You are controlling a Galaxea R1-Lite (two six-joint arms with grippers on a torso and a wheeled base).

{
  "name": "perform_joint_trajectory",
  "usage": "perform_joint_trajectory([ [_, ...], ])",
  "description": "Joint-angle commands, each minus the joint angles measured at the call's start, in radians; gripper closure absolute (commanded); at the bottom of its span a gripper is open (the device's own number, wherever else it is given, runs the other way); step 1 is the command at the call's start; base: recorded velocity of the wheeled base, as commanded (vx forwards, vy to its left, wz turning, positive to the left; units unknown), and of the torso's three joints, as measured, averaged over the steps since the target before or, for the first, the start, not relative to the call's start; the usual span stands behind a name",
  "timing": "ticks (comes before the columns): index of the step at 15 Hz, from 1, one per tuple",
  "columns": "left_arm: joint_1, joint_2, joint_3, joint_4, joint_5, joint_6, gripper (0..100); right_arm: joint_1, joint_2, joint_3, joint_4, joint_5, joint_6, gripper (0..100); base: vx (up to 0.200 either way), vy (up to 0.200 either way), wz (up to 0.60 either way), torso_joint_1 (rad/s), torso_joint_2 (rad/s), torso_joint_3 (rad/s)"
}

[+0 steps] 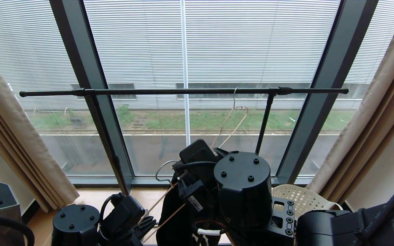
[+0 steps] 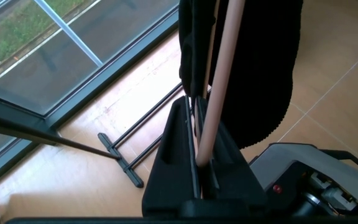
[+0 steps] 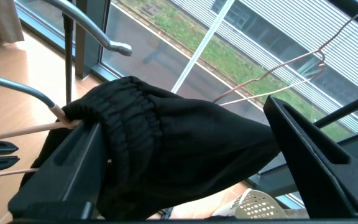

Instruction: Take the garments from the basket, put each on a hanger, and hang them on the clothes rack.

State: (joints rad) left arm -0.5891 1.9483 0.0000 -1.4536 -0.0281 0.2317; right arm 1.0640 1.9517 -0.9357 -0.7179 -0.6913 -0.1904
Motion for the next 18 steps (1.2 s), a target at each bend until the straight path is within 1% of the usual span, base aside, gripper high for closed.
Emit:
perform_joint_trajectory([
  [1, 0.006, 0.006, 0.0, -0.001, 0.0, 0.0, 100, 0.002, 0.0, 0.003, 0.002, -0.001, 0.0, 0, 0.0, 0.0, 0.0, 0.0, 0.0, 0.0],
  [5, 0.009, 0.008, 0.0, -0.03, -0.001, 0.0, 100, 0.004, -0.004, 0.017, -0.002, -0.001, -0.001, 0, 0.0, 0.0, 0.0, 0.0, 0.0, 0.0],
  [10, 0.025, 0.008, 0.0, -0.033, -0.001, 0.0, 100, 0.004, -0.011, 0.02, -0.003, -0.001, -0.001, 0, 0.0, 0.0, 0.0, 0.0, 0.0, 0.0],
  [18, 0.023, 0.008, 0.0, -0.033, -0.003, 0.001, 100, 0.007, -0.023, 0.045, -0.009, 0.009, 0.0, 0, 0.0, 0.0, 0.0, 0.0, 0.0, 0.0],
])
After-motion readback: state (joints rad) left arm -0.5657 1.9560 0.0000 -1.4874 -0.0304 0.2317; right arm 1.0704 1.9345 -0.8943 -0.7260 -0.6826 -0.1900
